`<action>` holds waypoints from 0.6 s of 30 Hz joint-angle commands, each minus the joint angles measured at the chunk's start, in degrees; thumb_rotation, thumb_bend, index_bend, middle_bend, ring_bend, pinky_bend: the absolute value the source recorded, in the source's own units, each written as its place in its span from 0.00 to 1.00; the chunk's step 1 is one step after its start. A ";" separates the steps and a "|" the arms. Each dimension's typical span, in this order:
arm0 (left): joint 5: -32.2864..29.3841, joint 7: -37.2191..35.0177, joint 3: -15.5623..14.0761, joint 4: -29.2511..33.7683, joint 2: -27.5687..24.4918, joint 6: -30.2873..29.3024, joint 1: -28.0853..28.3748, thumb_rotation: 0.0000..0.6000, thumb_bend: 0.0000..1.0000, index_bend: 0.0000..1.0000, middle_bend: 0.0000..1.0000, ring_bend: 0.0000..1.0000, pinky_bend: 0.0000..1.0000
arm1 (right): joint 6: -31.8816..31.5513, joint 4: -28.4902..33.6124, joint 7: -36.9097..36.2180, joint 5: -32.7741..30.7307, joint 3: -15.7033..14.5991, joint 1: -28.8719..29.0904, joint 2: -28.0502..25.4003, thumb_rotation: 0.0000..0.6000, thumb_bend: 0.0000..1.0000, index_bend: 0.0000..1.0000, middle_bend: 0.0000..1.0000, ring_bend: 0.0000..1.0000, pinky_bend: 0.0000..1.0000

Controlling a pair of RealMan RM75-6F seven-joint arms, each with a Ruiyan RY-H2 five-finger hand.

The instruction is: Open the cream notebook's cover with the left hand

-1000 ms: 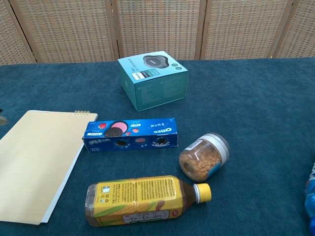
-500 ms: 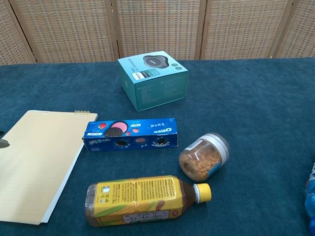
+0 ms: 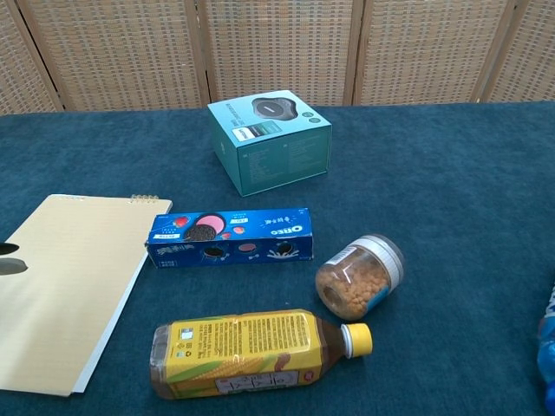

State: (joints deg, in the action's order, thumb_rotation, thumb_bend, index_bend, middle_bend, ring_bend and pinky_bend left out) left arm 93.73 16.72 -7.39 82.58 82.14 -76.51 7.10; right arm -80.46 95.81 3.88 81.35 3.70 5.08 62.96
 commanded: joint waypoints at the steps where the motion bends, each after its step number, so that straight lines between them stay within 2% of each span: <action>1: -0.06 0.10 -0.03 -0.18 0.20 0.25 0.11 1.00 0.21 0.00 0.00 0.00 0.00 | 0.01 0.01 0.00 0.00 -0.01 0.00 0.00 1.00 0.05 0.03 0.00 0.00 0.00; 18: -0.42 0.42 -0.18 -1.36 1.64 1.79 0.66 1.00 0.23 0.00 0.00 0.00 0.00 | 0.10 0.15 -0.40 -0.11 -0.01 0.00 -0.04 1.00 0.05 0.03 0.00 0.00 0.00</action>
State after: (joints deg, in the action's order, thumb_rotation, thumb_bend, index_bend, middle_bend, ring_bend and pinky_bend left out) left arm 93.35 17.10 -7.57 81.27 83.73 -74.78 7.73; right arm -80.37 95.96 3.48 81.24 3.69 5.08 62.91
